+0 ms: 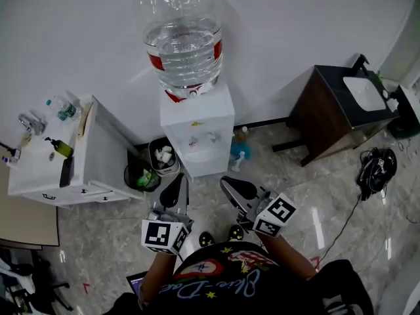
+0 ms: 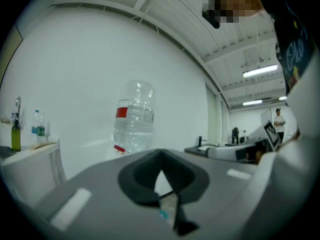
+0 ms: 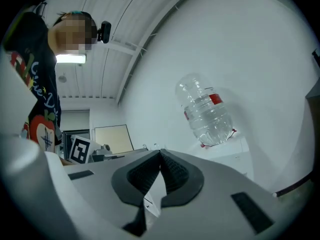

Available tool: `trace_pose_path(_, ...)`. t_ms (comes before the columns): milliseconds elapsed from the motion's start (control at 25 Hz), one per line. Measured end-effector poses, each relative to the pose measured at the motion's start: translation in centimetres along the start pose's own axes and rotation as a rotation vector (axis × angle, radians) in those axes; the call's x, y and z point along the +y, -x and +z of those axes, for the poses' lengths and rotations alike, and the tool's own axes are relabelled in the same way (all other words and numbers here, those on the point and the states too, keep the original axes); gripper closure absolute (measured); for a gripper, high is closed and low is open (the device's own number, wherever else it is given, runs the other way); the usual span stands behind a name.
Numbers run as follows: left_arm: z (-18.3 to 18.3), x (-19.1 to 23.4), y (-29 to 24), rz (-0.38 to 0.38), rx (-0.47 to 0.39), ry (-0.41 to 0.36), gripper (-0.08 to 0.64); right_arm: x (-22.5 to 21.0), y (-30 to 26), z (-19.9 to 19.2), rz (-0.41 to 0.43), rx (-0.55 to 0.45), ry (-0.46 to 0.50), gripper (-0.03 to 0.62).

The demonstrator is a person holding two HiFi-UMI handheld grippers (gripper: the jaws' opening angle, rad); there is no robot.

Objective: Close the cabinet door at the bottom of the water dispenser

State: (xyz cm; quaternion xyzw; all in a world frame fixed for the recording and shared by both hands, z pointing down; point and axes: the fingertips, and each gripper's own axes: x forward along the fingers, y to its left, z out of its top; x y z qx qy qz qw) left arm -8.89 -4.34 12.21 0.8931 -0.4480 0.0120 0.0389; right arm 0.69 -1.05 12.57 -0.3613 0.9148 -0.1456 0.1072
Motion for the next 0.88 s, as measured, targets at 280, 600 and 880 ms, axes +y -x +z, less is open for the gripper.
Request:
trace_pose_path(280, 0.7, -0.7, -0.5, -0.034, -0.013, 0.022, 0.561, 1.8, 0.1, 1.0, 0.05, 0.002, 0.04, 0.577)
trace_pose_path(600, 0.6, -1.0, -0.9, -0.058, 0.0, 0.013, 0.561, 1.9, 0.2, 1.6, 0.058, -0.008, 0.019, 0.577)
trace_pose_path(880, 0.5, 0.1, -0.8, -0.048, -0.006, 0.034, 0.562, 2.2, -0.6, 1.2, 0.072, -0.009, 0.004, 0.577)
